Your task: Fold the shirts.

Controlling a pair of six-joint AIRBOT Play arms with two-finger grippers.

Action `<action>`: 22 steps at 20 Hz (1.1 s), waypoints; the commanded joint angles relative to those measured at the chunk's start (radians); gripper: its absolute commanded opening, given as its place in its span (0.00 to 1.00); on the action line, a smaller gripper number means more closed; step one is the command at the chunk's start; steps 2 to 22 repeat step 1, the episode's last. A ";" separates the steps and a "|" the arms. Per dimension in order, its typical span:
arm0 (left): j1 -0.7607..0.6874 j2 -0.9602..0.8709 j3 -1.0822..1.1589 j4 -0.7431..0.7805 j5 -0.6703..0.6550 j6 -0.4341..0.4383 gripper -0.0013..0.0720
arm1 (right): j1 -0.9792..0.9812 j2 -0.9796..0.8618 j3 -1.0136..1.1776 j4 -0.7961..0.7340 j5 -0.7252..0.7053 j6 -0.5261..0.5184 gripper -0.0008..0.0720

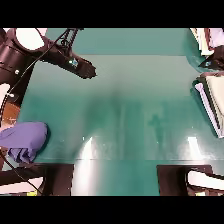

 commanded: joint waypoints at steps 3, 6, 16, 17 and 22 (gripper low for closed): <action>0.000 0.000 0.001 0.000 0.001 0.000 0.06 | 0.034 0.000 0.003 0.001 0.008 -0.002 0.04; 0.000 0.000 0.001 0.000 0.001 0.000 0.06 | 0.034 0.000 0.003 0.001 0.008 -0.002 0.04; 0.000 0.000 0.001 0.000 0.001 0.000 0.06 | 0.034 0.000 0.003 0.001 0.008 -0.002 0.04; 0.000 0.000 0.001 0.000 0.001 0.000 0.06 | 0.034 0.000 0.003 0.001 0.008 -0.002 0.04; 0.000 0.000 0.001 0.000 0.001 0.000 0.06 | 0.034 0.000 0.003 0.001 0.008 -0.002 0.04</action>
